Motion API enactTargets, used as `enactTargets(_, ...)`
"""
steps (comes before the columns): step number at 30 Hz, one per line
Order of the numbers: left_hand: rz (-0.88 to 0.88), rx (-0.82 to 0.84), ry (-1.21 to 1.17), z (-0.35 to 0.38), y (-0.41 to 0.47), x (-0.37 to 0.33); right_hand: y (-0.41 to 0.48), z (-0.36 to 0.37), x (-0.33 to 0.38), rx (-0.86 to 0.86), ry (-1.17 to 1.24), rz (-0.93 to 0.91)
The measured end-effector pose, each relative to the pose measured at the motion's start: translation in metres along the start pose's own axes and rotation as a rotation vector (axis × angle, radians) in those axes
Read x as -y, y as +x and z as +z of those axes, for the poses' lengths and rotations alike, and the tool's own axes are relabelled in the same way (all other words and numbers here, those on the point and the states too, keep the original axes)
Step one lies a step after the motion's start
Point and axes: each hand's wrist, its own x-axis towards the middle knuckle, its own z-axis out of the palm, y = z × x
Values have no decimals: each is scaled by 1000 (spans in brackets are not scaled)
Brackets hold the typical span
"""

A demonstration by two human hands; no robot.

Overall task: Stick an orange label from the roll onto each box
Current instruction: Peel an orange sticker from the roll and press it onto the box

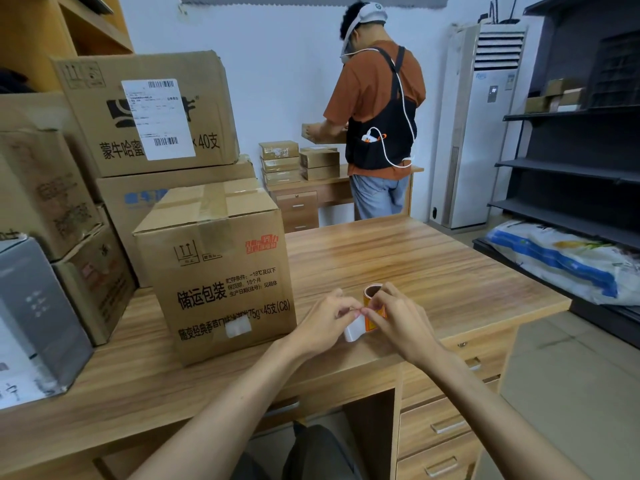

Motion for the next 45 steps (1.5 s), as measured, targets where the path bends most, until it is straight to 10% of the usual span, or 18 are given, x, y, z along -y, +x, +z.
enactTargets(32,-64,-77,-21,13,2,-6,-11,3,-12,-53,-13,76)
enactTargets(45,-209,-188,90,7,-1,-6,-17,-17,-28,-66,335,331)
